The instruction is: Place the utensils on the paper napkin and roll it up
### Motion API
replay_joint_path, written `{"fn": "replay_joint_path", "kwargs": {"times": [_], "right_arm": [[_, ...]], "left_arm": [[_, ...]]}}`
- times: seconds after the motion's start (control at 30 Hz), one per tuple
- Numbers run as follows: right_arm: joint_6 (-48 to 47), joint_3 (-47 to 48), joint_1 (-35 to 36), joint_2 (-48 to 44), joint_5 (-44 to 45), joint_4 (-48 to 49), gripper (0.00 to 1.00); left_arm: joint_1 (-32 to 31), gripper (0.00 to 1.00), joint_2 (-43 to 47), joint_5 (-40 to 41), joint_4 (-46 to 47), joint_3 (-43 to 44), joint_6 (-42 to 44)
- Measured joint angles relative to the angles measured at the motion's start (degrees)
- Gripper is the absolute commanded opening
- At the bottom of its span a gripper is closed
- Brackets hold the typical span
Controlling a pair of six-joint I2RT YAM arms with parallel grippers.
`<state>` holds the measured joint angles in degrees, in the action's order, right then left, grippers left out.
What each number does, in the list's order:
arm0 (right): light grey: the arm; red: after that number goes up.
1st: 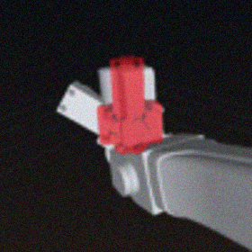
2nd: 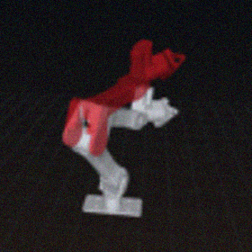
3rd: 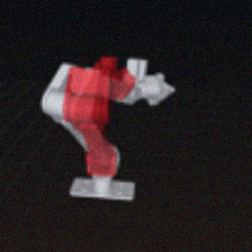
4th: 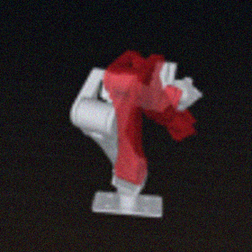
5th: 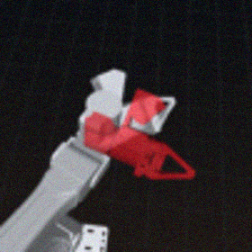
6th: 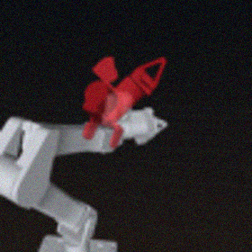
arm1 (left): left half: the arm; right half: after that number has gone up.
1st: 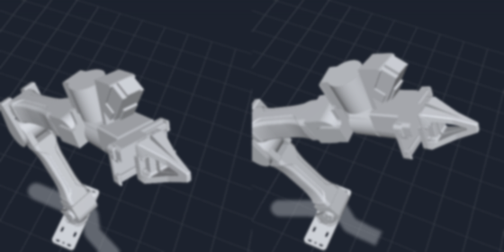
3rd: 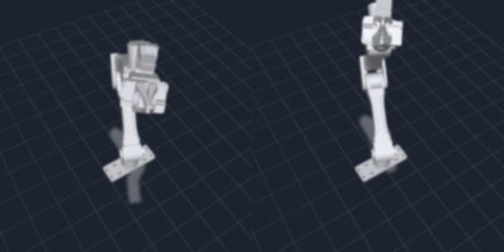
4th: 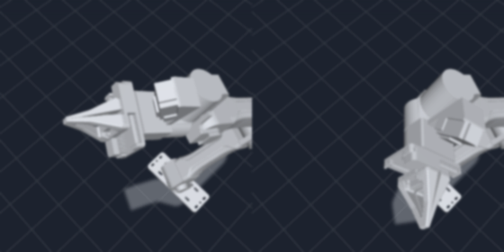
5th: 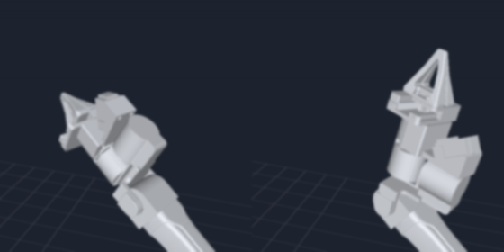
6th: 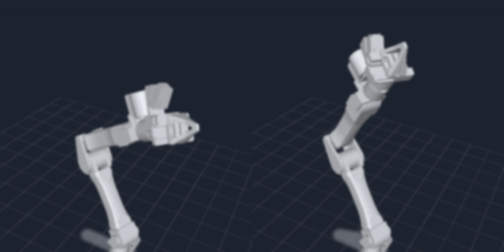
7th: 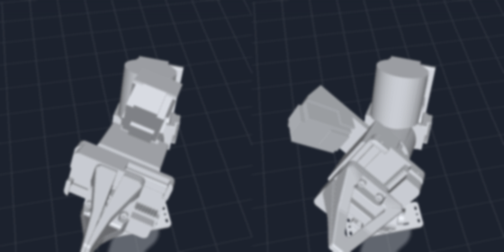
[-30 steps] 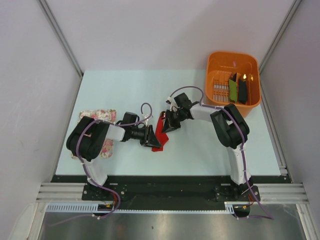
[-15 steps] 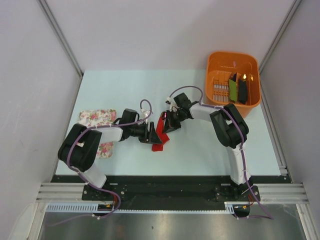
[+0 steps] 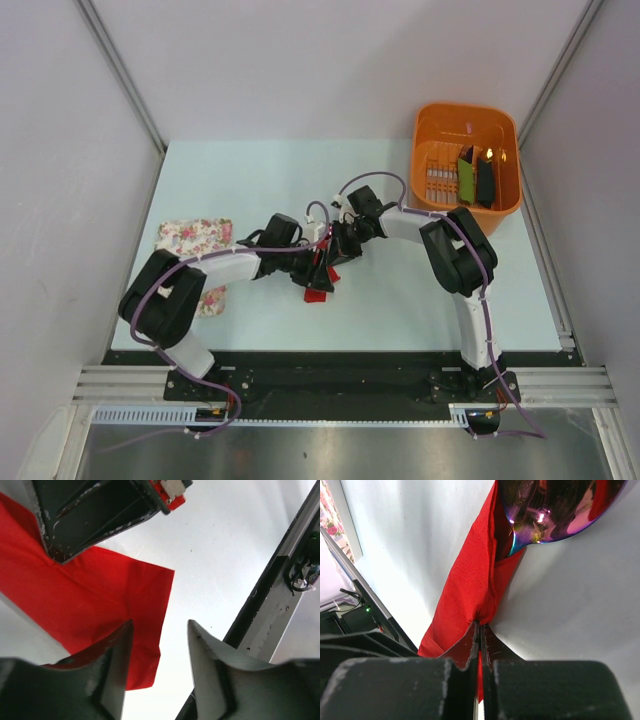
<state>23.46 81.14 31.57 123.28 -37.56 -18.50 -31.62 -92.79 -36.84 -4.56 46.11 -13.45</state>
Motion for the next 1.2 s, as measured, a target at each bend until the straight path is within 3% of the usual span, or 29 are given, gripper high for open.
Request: {"fn": "replay_joint_path", "kwargs": {"times": [0.17, 0.2, 0.3, 0.8, 1.1, 1.2], "right_arm": [[0.0, 0.0, 0.0, 0.0, 0.0, 0.0, 0.00], [0.0, 0.0, 0.0, 0.0, 0.0, 0.0, 0.00], [0.0, 0.0, 0.0, 0.0, 0.0, 0.0, 0.00], [0.1, 0.0, 0.0, 0.1, 0.0, 0.0, 0.01], [0.8, 0.5, 0.0, 0.2, -0.3, -0.5, 0.26], [1.8, 0.7, -0.3, 0.2, -1.1, -0.3, 0.40]], "left_arm": [[-1.4, 0.20, -2.6, 1.5, -1.5, 3.0, 0.5], [-1.5, 0.10, -3.0, 1.8, -1.6, 3.4, 0.4], [-1.6, 0.00, -4.0, 1.9, -1.5, 4.0, 0.2], [-1.7, 0.00, -6.3, -1.6, 7.9, 1.2, -4.6], [1.7, 0.00, -11.1, -7.2, 17.7, -4.0, -8.8], [3.4, 0.00, -13.2, -11.5, 24.3, -5.9, -11.6]]}}
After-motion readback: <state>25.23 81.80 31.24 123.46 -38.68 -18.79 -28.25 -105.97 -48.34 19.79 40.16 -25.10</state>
